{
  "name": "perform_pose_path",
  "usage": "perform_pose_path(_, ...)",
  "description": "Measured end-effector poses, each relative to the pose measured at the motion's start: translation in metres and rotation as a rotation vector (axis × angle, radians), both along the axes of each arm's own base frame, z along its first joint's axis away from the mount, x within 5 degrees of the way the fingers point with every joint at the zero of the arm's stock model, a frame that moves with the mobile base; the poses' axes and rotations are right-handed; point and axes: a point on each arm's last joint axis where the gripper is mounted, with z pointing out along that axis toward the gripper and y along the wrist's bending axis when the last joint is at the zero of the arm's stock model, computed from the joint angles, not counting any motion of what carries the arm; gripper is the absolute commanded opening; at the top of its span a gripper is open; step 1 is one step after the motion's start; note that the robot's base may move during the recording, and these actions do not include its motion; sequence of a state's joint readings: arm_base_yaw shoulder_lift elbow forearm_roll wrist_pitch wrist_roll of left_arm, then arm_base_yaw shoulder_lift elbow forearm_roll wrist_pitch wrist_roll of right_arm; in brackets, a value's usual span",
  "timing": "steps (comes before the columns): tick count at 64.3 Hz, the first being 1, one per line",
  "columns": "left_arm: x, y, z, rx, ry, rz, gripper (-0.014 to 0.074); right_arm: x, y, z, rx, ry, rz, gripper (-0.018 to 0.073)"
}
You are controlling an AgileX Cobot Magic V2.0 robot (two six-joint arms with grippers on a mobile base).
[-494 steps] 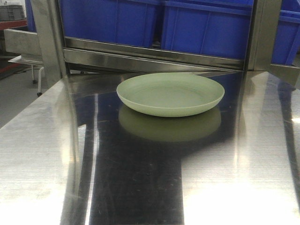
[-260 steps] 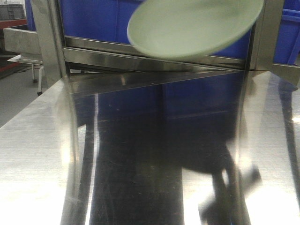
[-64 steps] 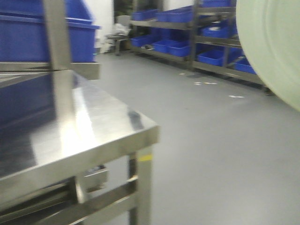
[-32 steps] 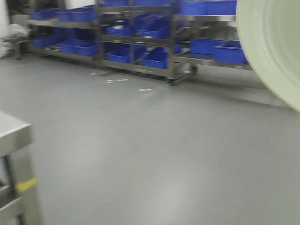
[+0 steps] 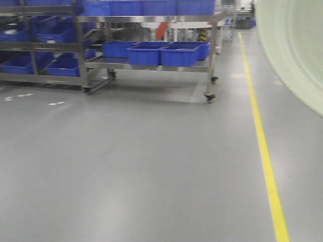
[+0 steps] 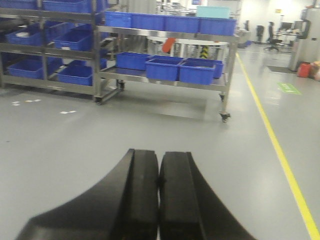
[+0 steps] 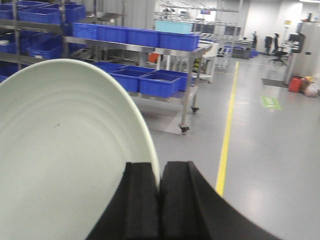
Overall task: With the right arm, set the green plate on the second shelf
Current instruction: 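Drive away from the table holding the plate in the right gripper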
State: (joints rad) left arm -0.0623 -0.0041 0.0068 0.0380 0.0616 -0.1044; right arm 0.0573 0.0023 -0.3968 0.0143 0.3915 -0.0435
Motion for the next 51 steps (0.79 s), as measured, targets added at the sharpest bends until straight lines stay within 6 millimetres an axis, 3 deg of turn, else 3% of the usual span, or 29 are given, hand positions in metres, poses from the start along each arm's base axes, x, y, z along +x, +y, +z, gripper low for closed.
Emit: perform_pose_path(51,0.0000,0.0000,0.0000,0.000,0.000,0.000,0.0131,0.0000,0.0000,0.0000,0.000,0.000,0.000,0.0029)
